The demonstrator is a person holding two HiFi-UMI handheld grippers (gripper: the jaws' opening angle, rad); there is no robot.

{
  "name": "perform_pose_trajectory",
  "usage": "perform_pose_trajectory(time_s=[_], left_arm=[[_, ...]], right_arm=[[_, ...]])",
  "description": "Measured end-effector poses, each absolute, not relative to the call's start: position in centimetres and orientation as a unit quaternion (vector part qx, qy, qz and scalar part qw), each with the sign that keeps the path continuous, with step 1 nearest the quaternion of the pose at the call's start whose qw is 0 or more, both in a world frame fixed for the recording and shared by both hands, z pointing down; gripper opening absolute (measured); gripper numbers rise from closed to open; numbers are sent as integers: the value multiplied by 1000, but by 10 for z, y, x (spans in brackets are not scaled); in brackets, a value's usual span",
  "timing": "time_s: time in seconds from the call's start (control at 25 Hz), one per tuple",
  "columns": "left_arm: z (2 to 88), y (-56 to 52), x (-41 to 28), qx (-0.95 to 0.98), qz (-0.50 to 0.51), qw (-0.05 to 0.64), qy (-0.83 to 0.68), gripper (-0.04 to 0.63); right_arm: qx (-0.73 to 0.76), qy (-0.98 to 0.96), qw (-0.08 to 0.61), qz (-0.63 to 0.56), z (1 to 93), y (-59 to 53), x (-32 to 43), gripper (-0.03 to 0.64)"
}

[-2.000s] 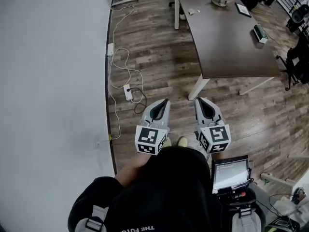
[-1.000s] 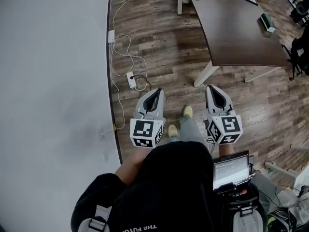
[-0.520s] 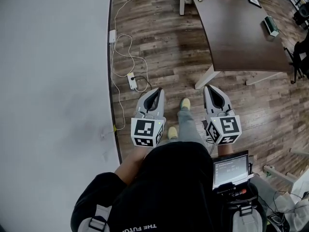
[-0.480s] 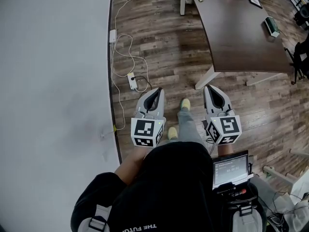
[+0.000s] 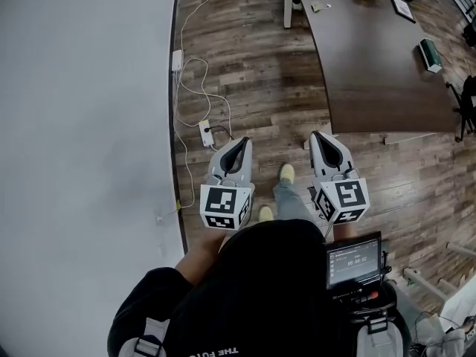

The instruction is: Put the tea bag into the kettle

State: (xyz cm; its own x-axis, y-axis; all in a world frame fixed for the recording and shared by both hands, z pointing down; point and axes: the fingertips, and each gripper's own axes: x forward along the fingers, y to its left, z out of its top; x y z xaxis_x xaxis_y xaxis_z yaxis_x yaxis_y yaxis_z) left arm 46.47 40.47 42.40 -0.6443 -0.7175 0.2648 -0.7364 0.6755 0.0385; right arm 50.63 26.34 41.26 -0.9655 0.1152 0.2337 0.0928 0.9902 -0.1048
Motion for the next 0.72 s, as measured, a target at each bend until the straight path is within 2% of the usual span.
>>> perform_pose_trajectory(time_s=[0.2, 0.72], left_arm=[[426, 360, 400, 398, 41, 141, -905, 3], [414, 318, 342, 370, 50, 142, -917, 3]], right_arm=[[-58, -988, 131, 52, 416, 217, 442, 5], [-94, -985, 131, 58, 414, 179, 379, 5]])
